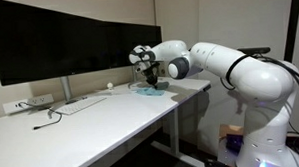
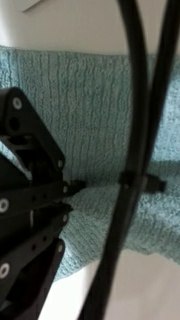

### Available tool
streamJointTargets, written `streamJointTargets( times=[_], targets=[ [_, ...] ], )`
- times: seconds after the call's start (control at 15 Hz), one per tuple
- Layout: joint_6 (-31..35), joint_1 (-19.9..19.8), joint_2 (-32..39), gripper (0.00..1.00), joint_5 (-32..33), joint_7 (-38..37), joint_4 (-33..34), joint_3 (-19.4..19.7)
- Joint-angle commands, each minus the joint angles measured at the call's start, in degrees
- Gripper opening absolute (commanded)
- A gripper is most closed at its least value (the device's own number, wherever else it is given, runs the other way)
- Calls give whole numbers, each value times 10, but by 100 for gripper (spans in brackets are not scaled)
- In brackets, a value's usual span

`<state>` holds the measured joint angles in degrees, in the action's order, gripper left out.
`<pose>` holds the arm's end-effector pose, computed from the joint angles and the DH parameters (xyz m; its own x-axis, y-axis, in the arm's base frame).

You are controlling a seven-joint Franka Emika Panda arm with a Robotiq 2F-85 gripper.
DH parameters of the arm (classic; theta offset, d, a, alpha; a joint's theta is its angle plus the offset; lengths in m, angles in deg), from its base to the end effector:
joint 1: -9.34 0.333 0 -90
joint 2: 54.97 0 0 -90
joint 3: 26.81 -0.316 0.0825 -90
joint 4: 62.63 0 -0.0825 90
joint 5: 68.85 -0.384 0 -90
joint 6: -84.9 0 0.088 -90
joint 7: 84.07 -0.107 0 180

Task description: Slide the towel across the table.

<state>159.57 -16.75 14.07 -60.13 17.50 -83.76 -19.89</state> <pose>0.6624 -0.3833 0.3293 0.2890 0.9351 -0.2053 0.8897 -0.3415 -0.3030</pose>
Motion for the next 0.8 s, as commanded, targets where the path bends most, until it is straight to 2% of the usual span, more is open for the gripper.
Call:
streamJointTargets(
  times=[0.0,0.73],
  targets=[
    [-14,26,-10,9,5,39,-23,-2],
    [-52,127,-8,9,15,72,-22,-6]
  ],
)
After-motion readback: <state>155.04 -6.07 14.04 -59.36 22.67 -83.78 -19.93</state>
